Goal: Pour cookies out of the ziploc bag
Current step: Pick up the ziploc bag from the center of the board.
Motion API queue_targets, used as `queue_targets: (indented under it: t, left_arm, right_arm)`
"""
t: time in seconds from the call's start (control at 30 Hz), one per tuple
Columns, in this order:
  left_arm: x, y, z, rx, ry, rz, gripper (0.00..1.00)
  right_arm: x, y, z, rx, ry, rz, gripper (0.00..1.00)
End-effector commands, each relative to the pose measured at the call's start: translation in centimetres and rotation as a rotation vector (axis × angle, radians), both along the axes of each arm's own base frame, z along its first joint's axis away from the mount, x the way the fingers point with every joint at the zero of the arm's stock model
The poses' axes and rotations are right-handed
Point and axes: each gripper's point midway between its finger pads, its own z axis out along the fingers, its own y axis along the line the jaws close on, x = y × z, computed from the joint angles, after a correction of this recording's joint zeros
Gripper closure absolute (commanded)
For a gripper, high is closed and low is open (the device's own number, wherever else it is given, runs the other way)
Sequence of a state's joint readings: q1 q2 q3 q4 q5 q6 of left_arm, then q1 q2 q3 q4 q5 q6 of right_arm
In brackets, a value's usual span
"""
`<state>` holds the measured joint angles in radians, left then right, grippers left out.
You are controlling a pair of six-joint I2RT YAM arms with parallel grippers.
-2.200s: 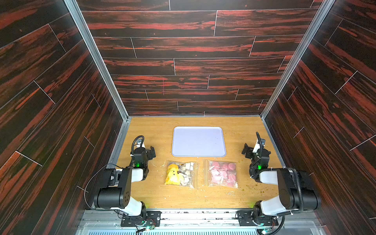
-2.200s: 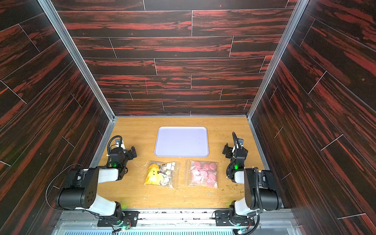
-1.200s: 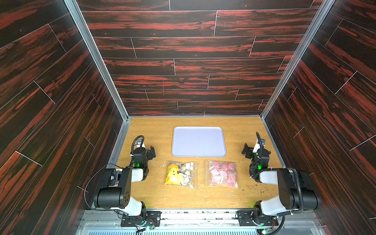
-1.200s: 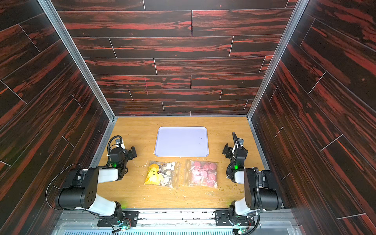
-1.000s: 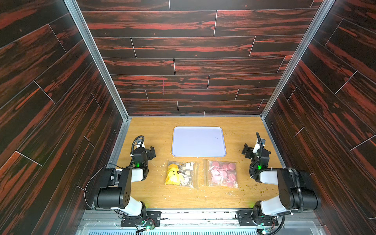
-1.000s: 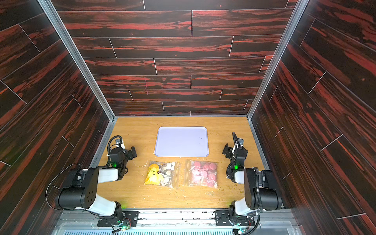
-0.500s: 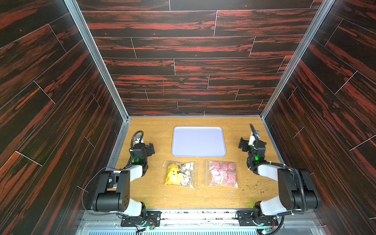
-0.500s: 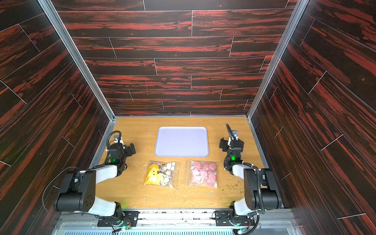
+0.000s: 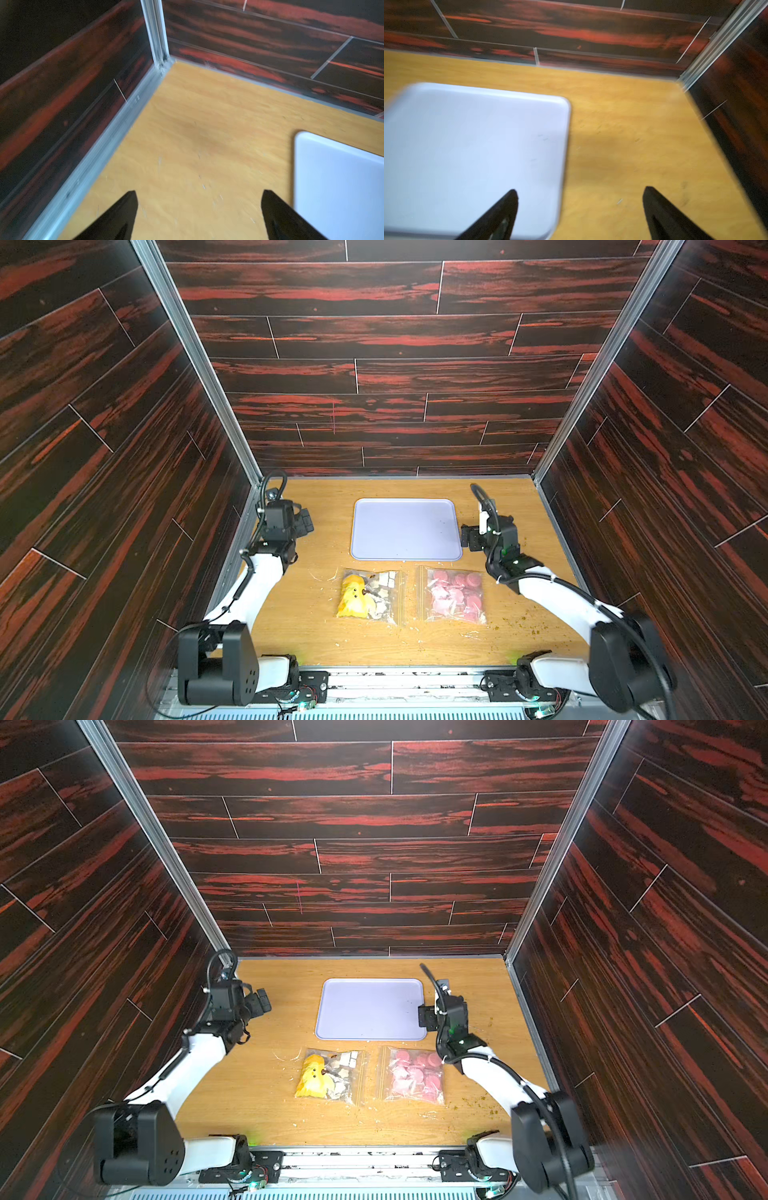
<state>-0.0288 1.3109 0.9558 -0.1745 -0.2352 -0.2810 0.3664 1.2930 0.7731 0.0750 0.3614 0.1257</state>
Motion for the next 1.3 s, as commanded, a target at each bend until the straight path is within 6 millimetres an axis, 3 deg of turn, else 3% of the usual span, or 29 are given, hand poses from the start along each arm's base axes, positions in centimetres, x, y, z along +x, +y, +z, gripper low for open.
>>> queue_targets:
  t: [0.0,0.27,0.43,0.57,0.67,0.87,1.03,1.17,1.27]
  left_arm:
    - [-3.9,-2.7,-0.8,-0.052,0.158,-0.052,0.04]
    - [-7.8,-7.3,-0.2,-0.087,0.182,-0.191,0.01]
    - [-10.1,-9.1,-2.4,-0.116,0.283,-0.253,0.04]
    - [-10.9,-10.3,-2.9,-0.132,0.299,-0.286,0.07]
    - [-11.3,-11.0,-3.3,-0.144,0.31,-0.302,0.07]
    - [-12.0,-11.9,-4.0,-0.15,0.326,-0.317,0.09]
    - [-12.2,-12.9,-3.6,-0.176,0.309,-0.338,0.1]
    - [-12.4,-13.8,-3.5,-0.217,0.307,-0.358,0.12]
    - [-12.6,-15.8,-3.0,-0.316,0.302,-0.407,0.14]
  right_arm:
    - [-4.3,2.5,-2.8,0.18,0.263,0.049,0.1]
    - [-10.7,9.2,-3.4,0.459,0.46,0.263,0.15]
    - [-14.1,13.3,-4.6,0.459,0.547,0.353,0.15]
    - [-16.1,16.6,-5.2,0.452,0.572,0.425,0.22]
    - [-17.1,18.3,-6.1,0.485,0.611,0.439,0.22]
    - [-18.7,20.0,-7.5,0.661,0.675,0.444,0.26]
    - [-18.8,20.1,-9.2,0.629,0.715,0.408,0.27]
    - [-18.5,20.3,-8.7,0.606,0.701,0.409,0.3]
    - [-18.0,19.1,-8.2,0.564,0.668,0.361,0.32]
